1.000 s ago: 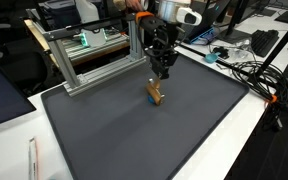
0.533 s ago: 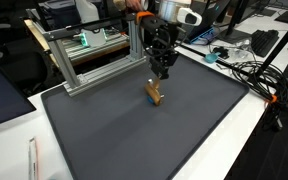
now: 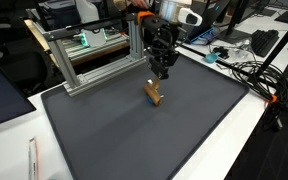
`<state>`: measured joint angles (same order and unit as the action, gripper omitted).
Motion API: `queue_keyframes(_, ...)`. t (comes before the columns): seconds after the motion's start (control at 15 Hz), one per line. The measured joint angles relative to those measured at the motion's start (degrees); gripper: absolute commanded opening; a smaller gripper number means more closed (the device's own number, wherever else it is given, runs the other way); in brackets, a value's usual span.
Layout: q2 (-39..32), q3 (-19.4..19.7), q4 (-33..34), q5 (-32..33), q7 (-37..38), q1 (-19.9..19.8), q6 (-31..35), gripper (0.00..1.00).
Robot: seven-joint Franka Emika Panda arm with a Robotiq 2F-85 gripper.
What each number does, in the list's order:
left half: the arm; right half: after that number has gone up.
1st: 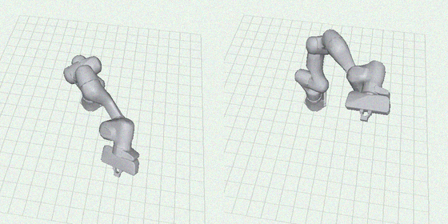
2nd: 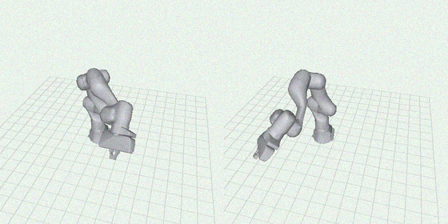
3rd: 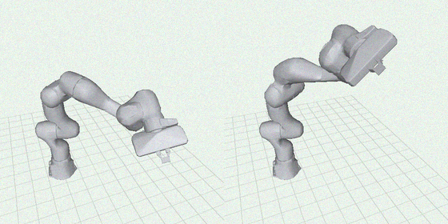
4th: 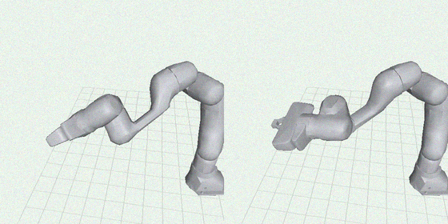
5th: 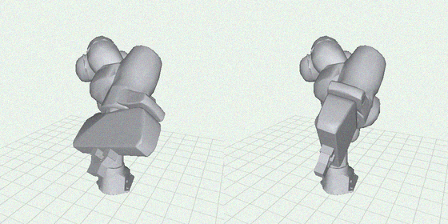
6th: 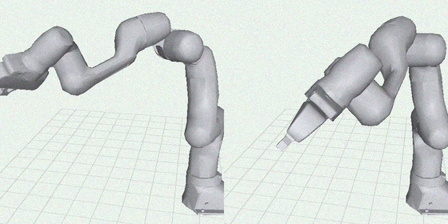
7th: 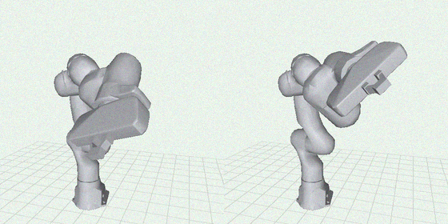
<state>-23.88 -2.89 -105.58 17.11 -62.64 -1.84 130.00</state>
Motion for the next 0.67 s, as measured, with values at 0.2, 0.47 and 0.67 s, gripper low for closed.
queue_keyframes(0.2,-0.1,-0.3,0.0,-0.2,-0.9,0.0,0.0,0.23)
queue_keyframes(0.47,-0.2,-0.8,0.1,-0.3,-1.7,0.0,0.0,0.23)
queue_keyframes(0.67,-0.2,-1.0,0.1,-0.4,-2.3,0.0,0.0,0.23)
